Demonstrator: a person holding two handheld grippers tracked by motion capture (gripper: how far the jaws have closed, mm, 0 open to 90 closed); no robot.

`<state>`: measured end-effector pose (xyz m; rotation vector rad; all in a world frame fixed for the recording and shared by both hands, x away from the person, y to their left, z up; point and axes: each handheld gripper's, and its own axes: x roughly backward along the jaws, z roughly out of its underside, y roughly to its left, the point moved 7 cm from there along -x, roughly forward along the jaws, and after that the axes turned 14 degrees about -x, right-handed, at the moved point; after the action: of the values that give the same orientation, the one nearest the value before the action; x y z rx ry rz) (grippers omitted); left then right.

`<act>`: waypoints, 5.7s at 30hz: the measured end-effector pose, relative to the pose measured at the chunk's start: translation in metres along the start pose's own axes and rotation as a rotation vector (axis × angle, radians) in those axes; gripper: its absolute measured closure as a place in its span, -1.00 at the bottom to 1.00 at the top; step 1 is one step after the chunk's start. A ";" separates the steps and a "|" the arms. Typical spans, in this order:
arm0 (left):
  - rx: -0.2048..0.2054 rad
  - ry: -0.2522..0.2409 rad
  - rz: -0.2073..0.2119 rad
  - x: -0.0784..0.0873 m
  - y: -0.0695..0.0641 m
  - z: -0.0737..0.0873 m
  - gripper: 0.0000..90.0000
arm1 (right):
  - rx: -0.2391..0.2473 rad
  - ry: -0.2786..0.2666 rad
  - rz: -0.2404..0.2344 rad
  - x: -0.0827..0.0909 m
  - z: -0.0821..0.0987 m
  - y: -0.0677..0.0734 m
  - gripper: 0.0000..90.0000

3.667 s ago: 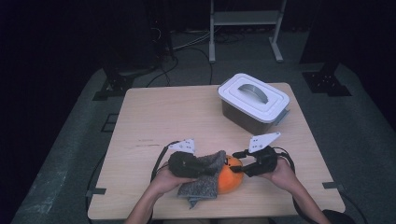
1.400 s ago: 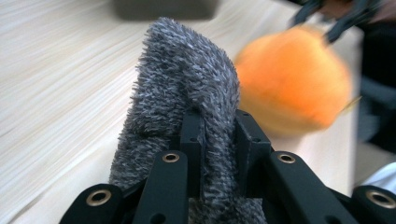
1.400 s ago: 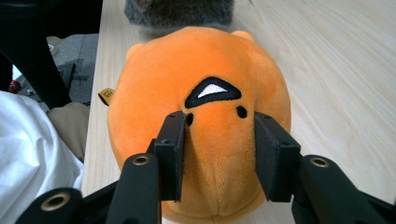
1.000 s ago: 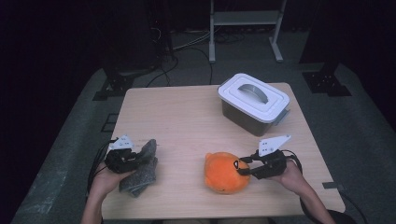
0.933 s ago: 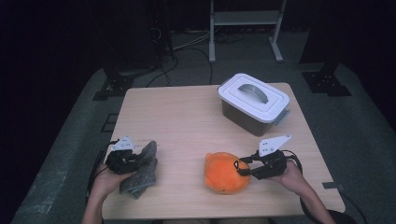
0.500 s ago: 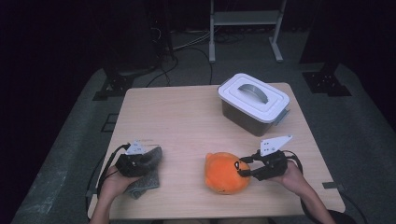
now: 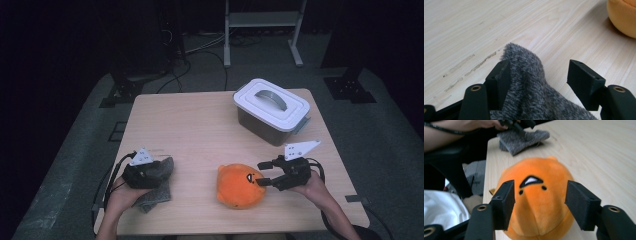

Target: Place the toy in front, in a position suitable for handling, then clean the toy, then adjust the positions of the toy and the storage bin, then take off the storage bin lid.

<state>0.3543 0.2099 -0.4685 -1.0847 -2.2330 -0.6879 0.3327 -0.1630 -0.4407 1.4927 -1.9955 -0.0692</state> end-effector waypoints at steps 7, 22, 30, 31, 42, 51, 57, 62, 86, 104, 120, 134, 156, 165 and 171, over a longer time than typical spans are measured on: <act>0.039 -0.067 0.033 0.002 -0.002 -0.008 -0.38 | -0.038 -0.025 0.051 0.006 -0.008 -0.009 -0.37; 0.014 -0.114 0.060 0.002 -0.009 -0.020 -0.52 | -0.020 -0.040 0.182 0.026 -0.059 -0.026 -0.51; 0.011 -0.119 0.061 0.000 -0.008 -0.024 -0.57 | -0.004 -0.021 0.218 0.029 -0.076 -0.038 -0.51; 0.010 -0.123 0.060 0.001 -0.008 -0.024 -0.57 | 0.001 -0.017 0.227 0.029 -0.078 -0.040 -0.51; 0.006 -0.139 0.059 0.005 -0.010 -0.026 -0.60 | 0.007 -0.036 0.300 0.038 -0.102 -0.067 -0.50; 0.001 -0.156 0.072 0.007 -0.015 -0.030 -0.65 | 0.004 -0.043 0.346 0.044 -0.121 -0.088 -0.50; -0.001 -0.160 0.077 0.006 -0.015 -0.031 -0.66 | 0.003 -0.066 0.380 0.051 -0.138 -0.102 -0.49; -0.007 -0.164 0.083 0.005 -0.015 -0.033 -0.66 | 0.003 -0.067 0.403 0.053 -0.143 -0.112 -0.49; -0.008 -0.187 0.097 0.006 -0.018 -0.036 -0.70 | -0.053 -0.073 0.460 0.047 -0.151 -0.166 -0.42; -0.010 -0.181 0.112 0.005 -0.020 -0.035 -0.72 | -0.061 -0.065 0.525 0.042 -0.152 -0.184 0.09; -0.003 -0.173 0.117 0.005 -0.021 -0.034 -0.74 | -0.048 -0.089 0.530 0.039 -0.152 -0.189 0.42; 0.006 -0.174 0.115 0.006 -0.019 -0.034 -0.76 | -0.075 -0.119 0.509 0.039 -0.150 -0.189 0.46; 0.001 -0.176 0.109 0.009 -0.019 -0.035 -0.76 | -0.001 -0.060 0.333 0.005 -0.149 -0.149 0.46; -0.005 -0.183 0.111 0.010 -0.020 -0.037 -0.76 | 0.061 -0.015 0.229 -0.022 -0.148 -0.116 0.46; -0.006 -0.184 0.114 0.009 -0.021 -0.037 -0.76 | 0.091 0.011 0.175 -0.036 -0.148 -0.099 0.46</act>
<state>0.3418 0.1791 -0.4397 -1.3142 -2.3005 -0.5664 0.4976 -0.1185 -0.3792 1.3640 -2.1360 0.1045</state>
